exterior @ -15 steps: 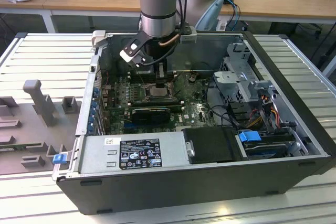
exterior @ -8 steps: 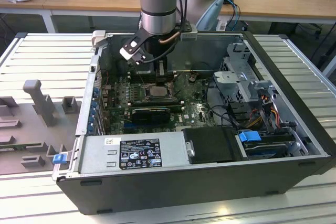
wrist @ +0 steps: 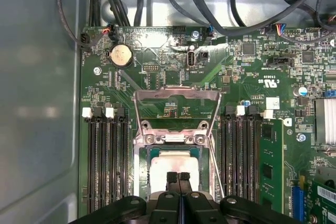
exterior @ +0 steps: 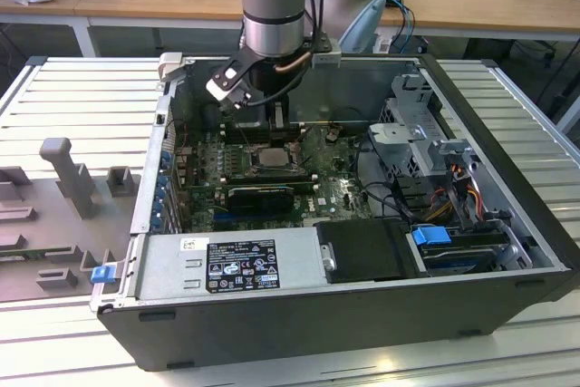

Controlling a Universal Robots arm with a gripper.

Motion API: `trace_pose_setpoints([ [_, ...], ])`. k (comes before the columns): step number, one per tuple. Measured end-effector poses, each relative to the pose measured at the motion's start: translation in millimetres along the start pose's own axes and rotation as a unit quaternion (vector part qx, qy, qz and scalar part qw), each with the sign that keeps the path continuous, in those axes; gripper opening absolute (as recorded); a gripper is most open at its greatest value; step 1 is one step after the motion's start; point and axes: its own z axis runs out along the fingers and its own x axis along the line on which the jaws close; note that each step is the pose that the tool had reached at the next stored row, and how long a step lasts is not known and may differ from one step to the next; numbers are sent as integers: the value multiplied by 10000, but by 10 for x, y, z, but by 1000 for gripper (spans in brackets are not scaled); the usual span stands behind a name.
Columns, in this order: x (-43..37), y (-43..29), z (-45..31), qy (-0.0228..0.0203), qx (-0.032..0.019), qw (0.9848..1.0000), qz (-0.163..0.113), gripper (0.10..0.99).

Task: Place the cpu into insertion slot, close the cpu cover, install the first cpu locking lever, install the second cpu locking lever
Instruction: 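Close the cpu cover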

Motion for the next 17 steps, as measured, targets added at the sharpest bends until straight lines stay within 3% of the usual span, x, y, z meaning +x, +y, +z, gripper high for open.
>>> trace_pose_setpoints([
  [6,6,1,-23,-9,0,10000,-1,106],
  [10,17,3,-44,-46,1,10000,-3,106],
  [17,36,8,-131,-67,0,10000,-5,106],
])
